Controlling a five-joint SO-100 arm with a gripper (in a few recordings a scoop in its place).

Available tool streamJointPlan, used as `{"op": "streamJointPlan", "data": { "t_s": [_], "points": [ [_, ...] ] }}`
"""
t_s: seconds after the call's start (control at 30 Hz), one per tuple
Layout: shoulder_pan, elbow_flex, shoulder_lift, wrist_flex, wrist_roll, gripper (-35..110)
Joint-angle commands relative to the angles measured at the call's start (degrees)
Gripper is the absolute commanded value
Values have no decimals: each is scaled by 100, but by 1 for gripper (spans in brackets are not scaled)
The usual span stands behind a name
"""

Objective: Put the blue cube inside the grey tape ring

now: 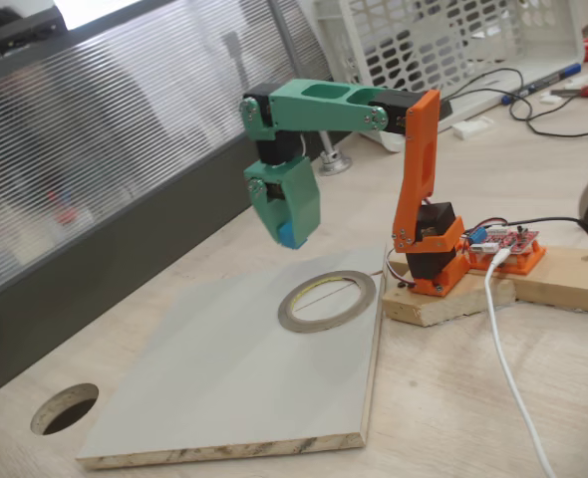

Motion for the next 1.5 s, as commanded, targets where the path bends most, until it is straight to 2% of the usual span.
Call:
{"op": "streamJointPlan", "data": {
  "t_s": [0.0,0.23,0.47,0.83,1.07,1.47],
  "points": [
    [-431,-26,211,-53,88,2],
    [-817,141,633,-53,105,2],
    [-993,1854,1617,-123,105,2],
    [-940,4069,2364,-1758,62,2],
    [-932,4228,2364,-2435,53,2],
    [-914,4228,2364,-2479,53,2]
  ]
}}
